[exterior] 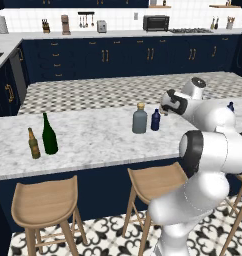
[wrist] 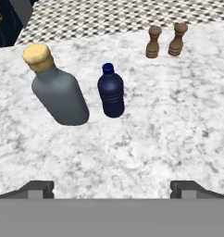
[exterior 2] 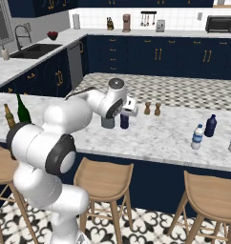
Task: Move the plastic bottles in the middle to the plastics group, and the glass bottles in the middle to the glass group.
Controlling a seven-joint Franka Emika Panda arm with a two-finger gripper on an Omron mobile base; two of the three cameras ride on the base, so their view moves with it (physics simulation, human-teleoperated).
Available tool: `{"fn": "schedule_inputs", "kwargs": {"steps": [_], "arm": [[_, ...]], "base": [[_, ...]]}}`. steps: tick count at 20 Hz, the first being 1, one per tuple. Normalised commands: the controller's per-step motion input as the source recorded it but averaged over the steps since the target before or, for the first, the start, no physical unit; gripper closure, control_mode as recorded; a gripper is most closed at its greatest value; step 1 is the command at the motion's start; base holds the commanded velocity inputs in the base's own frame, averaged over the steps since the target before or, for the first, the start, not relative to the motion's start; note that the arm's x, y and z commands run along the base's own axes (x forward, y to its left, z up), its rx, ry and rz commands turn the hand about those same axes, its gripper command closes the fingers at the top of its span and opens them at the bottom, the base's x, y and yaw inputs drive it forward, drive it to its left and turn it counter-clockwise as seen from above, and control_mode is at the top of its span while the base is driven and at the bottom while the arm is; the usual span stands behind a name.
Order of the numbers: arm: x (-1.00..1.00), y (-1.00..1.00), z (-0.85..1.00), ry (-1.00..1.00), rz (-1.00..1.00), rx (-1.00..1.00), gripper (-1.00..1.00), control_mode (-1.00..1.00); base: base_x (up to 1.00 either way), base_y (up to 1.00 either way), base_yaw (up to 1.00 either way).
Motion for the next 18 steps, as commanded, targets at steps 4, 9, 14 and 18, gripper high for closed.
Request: {"fn": "schedule_inputs", "kwargs": {"steps": [4, 9, 14, 18], "arm": [[0.34, 0.16, -0.03, 0.04, 0.11, 0.01, -1.00, -1.00], [0.28, 0.00, -0.17, -0.01, 0.03, 0.03, -1.00, -1.00], [0.36, 0.00, -0.27, 0.00, 0.02, 0.06, -1.00, -1.00], [0.50, 0.00, -0.19, 0.00, 0.01, 0.01, -1.00, -1.00]], "base": [[0.00, 0.00, 0.00], [0.00, 0.00, 0.00], [0.00, 0.00, 0.00], [0.00, 0.00, 0.00]]}}
